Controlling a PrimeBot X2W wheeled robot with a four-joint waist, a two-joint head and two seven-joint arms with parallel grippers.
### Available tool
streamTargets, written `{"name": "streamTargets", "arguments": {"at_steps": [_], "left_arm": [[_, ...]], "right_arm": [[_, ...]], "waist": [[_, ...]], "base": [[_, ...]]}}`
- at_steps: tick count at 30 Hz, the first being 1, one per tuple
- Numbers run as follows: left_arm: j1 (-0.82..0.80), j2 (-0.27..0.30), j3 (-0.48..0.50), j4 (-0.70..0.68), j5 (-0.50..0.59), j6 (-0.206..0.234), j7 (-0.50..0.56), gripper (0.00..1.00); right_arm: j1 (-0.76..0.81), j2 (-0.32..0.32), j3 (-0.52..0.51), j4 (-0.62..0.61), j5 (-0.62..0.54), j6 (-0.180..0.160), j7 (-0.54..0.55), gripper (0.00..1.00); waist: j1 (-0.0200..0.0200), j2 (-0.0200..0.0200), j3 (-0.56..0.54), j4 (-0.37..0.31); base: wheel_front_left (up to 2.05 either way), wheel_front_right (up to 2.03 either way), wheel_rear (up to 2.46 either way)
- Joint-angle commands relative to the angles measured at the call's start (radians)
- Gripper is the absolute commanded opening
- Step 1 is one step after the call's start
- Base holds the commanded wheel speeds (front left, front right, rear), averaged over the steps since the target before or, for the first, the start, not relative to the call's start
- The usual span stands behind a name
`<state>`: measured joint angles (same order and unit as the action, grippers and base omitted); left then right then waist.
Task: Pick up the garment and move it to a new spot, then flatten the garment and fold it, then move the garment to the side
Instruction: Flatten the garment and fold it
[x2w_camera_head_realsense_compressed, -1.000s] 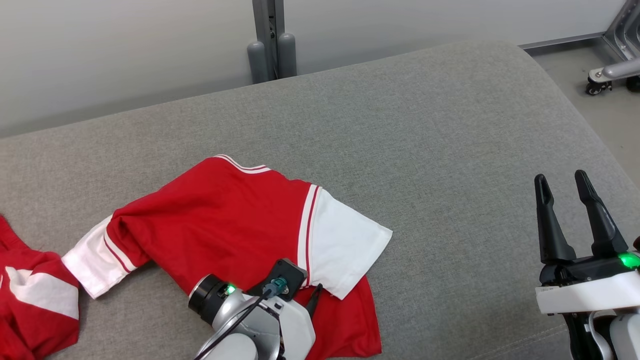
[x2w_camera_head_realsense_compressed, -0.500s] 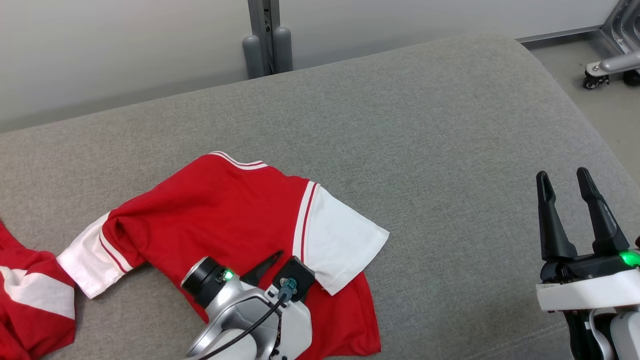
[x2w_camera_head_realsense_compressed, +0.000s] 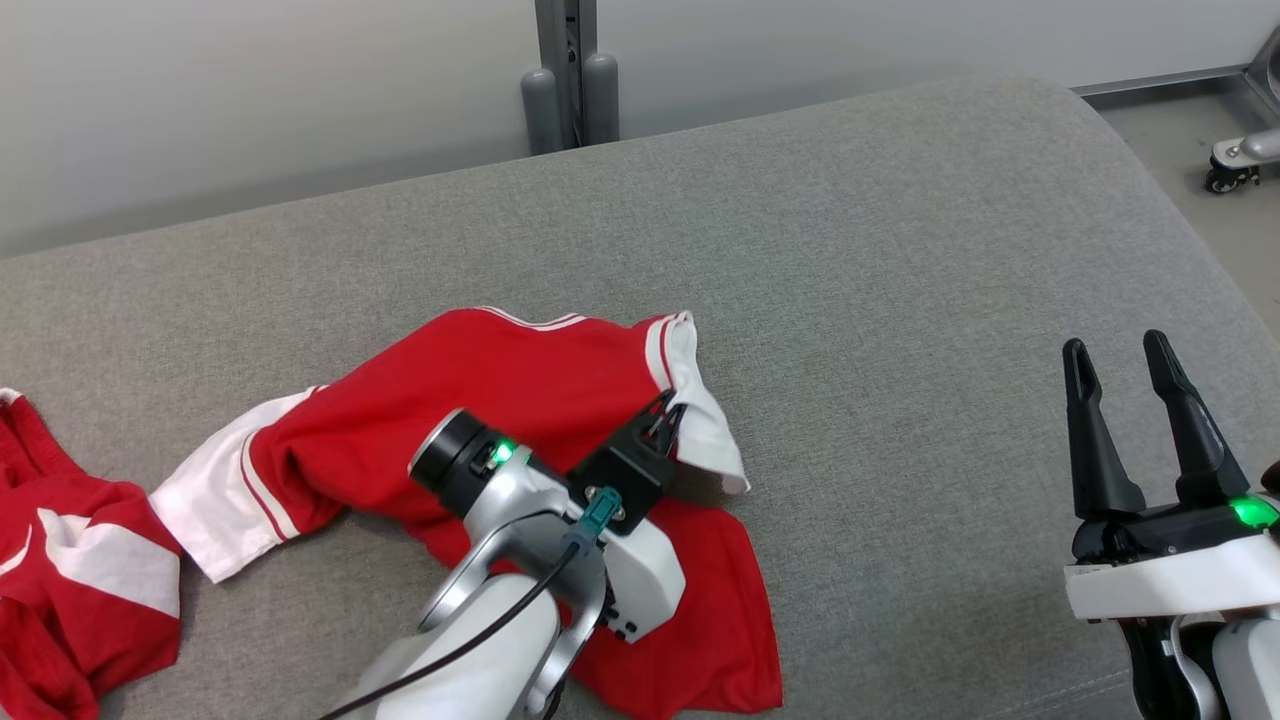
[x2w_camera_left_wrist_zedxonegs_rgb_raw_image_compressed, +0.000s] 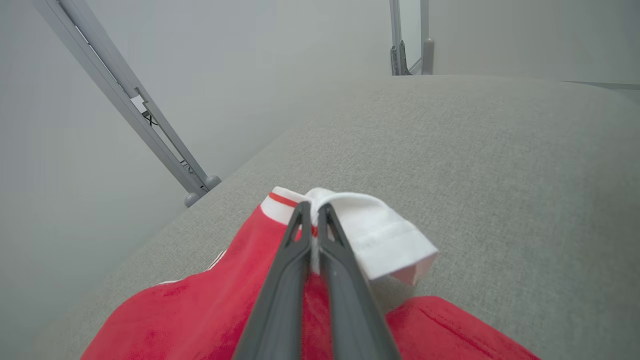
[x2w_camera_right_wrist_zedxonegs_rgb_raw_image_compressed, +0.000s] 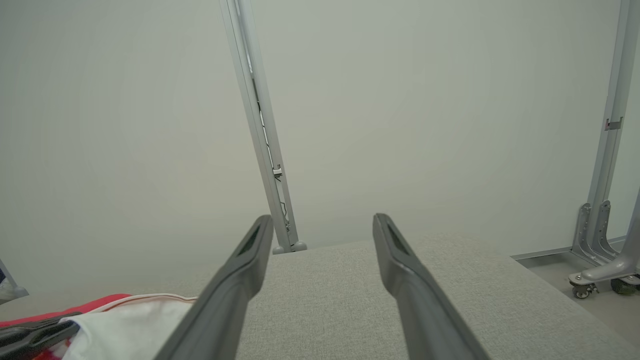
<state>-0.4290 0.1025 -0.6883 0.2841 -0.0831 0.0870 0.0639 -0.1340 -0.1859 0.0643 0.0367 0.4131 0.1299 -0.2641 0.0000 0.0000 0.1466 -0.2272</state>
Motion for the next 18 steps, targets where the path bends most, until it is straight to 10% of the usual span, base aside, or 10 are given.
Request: {"name": "streamTargets", "arguments": {"at_steps": [1, 7, 18], "left_arm": [[-0.035, -0.009, 0.003, 0.0, -0.007, -0.008, -0.012, 0.0], [-0.173, -0.044, 0.033, 0.05, -0.097, -0.027, -0.117, 0.0], [-0.212, -0.027, 0.135, 0.014, -0.257, 0.078, -0.301, 0.0]], "right_arm": [[-0.006, -0.003, -0.002, -0.001, -0.004, 0.002, 0.0, 1.0], [-0.013, 0.002, 0.005, 0.001, -0.007, 0.002, 0.0, 1.0], [0.003, -0.014, -0.018, -0.007, 0.0, 0.002, 0.0, 1.0]], "waist": [[0.0, 0.0, -0.002, 0.002], [0.0, 0.0, -0.004, 0.004], [0.0, 0.0, 0.002, 0.057]], "base": [[0.0, 0.0, 0.0], [0.0, 0.0, 0.0], [0.0, 0.0, 0.0]]}}
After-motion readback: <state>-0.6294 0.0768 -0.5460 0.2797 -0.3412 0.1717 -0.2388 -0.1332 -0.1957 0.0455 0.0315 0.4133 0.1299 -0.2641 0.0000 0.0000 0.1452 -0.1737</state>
